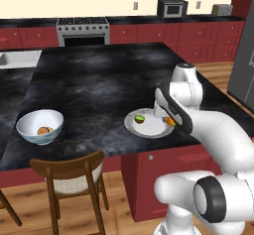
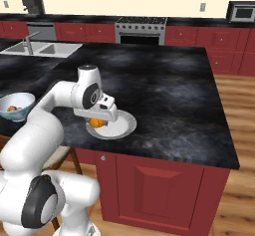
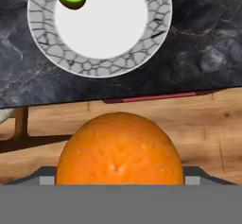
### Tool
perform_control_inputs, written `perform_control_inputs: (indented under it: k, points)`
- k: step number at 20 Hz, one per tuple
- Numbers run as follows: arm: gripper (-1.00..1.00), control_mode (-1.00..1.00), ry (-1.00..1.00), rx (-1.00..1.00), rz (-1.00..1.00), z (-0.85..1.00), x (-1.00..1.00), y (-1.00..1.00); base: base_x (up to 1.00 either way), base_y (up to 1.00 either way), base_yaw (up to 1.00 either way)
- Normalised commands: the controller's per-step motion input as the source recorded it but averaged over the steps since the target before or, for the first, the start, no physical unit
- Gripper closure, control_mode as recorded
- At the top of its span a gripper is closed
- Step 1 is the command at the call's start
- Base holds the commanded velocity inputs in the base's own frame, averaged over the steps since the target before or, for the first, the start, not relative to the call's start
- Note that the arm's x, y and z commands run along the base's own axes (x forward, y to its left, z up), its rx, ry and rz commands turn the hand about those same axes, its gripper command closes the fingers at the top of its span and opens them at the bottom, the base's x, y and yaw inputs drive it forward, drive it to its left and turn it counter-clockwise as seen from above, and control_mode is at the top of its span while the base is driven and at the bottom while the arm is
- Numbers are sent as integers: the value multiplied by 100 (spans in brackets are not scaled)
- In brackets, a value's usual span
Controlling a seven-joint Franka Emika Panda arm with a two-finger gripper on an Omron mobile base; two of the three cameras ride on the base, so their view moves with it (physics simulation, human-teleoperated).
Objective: Take the fruits from the plate on the dining counter and place two fruits in each bowl.
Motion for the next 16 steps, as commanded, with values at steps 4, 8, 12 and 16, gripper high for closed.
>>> perform_control_inputs:
  k: [4, 8, 12, 16]
  points:
    - [100, -100, -6, 0, 2, 14, 0, 18, 0, 0, 0]
    - [100, -100, -11, 0, 6, 11, -8, 11, 0, 0, 0]
    - [100, 100, 0, 0, 0, 0, 0, 0, -94, 16, 0]
    - [100, 100, 0, 0, 0, 0, 0, 0, -72, 100, 0]
